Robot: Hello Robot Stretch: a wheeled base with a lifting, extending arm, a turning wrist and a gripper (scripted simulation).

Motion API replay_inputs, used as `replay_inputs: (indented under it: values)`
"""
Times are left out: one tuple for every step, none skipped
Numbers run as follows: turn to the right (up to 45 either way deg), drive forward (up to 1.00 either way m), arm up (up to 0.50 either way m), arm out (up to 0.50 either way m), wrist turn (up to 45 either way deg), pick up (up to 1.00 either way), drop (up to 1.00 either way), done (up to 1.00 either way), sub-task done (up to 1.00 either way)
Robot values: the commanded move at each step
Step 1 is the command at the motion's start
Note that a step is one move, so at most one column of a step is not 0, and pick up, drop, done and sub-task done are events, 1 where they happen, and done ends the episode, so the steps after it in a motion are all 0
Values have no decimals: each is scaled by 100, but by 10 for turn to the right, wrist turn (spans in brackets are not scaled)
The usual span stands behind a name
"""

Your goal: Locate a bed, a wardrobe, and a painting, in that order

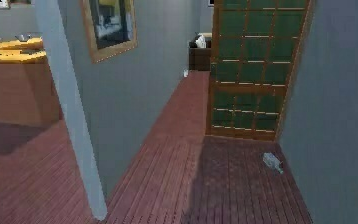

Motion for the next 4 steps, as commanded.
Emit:
replay_inputs:
  values:
    - [0,100,0,0,0,0,0,0,0]
    - [0,100,0,0,0,0,0,0,0]
    - [30,0,0,0,0,0,0,0,0]
    - [450,0,0,0,0,0,0,0,0]
